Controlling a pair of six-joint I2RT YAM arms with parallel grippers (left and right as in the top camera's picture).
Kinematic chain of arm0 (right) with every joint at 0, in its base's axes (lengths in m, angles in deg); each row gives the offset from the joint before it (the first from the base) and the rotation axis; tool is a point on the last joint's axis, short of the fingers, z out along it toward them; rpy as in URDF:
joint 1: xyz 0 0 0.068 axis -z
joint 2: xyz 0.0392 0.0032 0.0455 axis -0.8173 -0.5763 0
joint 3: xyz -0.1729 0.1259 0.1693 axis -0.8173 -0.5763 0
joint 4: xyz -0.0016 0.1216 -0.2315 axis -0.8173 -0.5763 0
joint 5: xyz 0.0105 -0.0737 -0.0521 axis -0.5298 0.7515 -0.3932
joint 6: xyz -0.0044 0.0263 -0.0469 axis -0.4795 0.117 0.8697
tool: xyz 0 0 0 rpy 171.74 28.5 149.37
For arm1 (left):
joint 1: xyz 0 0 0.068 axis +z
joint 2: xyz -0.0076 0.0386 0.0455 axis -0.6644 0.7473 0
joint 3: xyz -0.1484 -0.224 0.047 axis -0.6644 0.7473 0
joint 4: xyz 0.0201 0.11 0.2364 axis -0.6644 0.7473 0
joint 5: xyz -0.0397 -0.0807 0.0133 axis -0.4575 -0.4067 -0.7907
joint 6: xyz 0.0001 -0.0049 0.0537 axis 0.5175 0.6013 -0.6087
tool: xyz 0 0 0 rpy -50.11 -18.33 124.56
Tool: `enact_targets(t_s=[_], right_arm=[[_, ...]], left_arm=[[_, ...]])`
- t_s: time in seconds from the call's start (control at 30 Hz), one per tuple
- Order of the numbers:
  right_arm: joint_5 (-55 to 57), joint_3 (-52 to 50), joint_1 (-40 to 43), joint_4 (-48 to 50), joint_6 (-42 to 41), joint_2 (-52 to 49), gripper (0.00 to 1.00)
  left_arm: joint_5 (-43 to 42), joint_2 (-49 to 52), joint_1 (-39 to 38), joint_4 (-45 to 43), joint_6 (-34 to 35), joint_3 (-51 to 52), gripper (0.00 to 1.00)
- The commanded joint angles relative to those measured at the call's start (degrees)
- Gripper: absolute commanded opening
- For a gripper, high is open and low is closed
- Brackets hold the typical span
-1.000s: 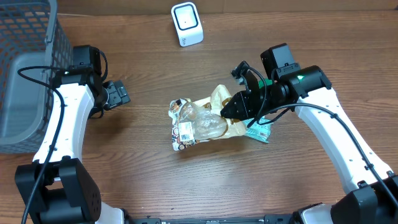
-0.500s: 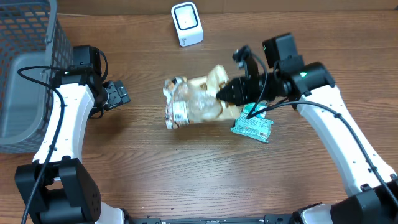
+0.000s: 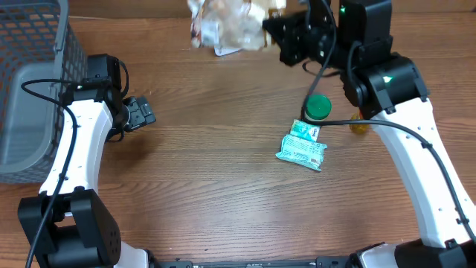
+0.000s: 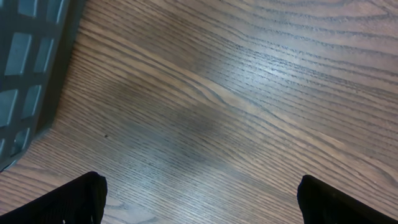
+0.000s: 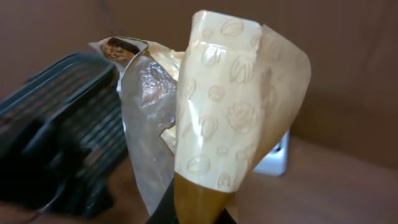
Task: Scan the item barcode
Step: 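Raise the snack bag up to the white scanner window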
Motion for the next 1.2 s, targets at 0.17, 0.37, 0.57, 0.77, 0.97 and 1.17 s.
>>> enact_targets(t_s=[0.17, 0.37, 0.57, 0.77, 0.97, 1.17], right_arm=[[24.17, 0.76, -6.14, 12.68, 10.80, -10.49, 0.04], [36.59, 0.76, -9.20, 26.95, 21.07, -19.78, 0.04], [39.04, 0.76, -10.23, 37.86, 30.60, -26.45, 0.04], [44.13, 0.76, -10.23, 46.18, 32.87, -31.12, 0.04], [43.98, 0.76, -10.23, 50.88, 38.36, -34.25, 0.04], [42.51, 0.76, -10.23, 52.19, 38.80, -37.77, 0.04]], left_arm=[[-0.07, -1.29, -0.04, -0.02, -1.27, -0.31, 0.99], [-0.07, -1.29, -0.02, -0.02, -1.27, -0.31, 0.99], [-0.07, -1.29, -0.07, -0.02, -1.27, -0.31, 1.00], [-0.07, -1.29, -0.07, -0.02, -1.27, -0.31, 0.99], [-0.07, -1.29, -0.07, -0.02, -1.27, -0.31, 0.99], [-0.07, -1.29, -0.07, -0.02, -1.27, -0.31, 0.99]])
